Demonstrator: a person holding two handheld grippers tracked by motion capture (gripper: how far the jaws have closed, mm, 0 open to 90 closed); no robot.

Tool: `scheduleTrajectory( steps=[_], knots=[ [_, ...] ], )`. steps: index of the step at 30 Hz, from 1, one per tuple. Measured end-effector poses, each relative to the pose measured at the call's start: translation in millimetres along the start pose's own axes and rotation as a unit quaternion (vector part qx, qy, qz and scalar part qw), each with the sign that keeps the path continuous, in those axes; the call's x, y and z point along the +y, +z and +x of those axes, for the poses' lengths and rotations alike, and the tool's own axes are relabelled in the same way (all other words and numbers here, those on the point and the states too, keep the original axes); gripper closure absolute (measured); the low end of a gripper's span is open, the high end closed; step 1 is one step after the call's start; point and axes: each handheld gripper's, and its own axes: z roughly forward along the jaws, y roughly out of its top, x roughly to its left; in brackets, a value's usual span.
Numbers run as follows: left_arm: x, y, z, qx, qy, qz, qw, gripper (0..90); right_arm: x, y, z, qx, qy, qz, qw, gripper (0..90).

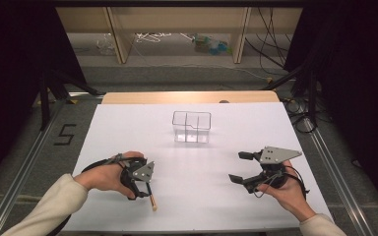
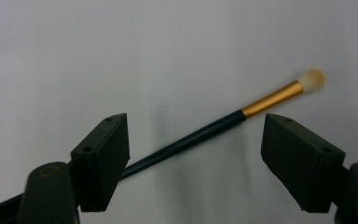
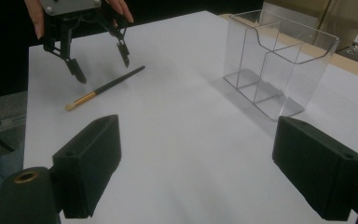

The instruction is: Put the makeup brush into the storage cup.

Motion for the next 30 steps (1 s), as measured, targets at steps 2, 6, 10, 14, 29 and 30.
scheduleTrajectory(
  steps=[2,6,10,14,29,30],
  knots=[
    [-1.0,3.6,1.2,-0.013,-0.003,0.004,0.9999,24.2,0.0,0.0,-0.1,-0.001,0.001,0.0,1.0,16.1],
    [-2.2,7.4,4.3,-0.023,0.001,0.021,0.9995,25.0,-0.1,0.6,0.2,0.001,0.001,0.002,1.0,16.1],
    [-2.3,11.6,7.3,-0.032,0.005,0.039,0.9987,25.5,-0.4,1.4,0.3,0.001,0.002,0.0,1.0,16.1],
    [-1.1,16.0,7.4,-0.042,0.006,0.04,0.9983,26.5,0.1,-0.4,0.2,-0.002,0.001,0.011,0.9999,16.1],
    [4.6,17.1,14.6,-0.079,0.001,0.081,0.9936,33.3,-1.0,2.8,0.2,0.009,0.003,0.013,0.9999,16.2],
    [5.6,17.0,15.2,-0.079,0.002,0.086,0.9932,34.0,-1.0,2.9,0.4,0.009,0.004,0.013,0.9999,16.2]
  ],
)
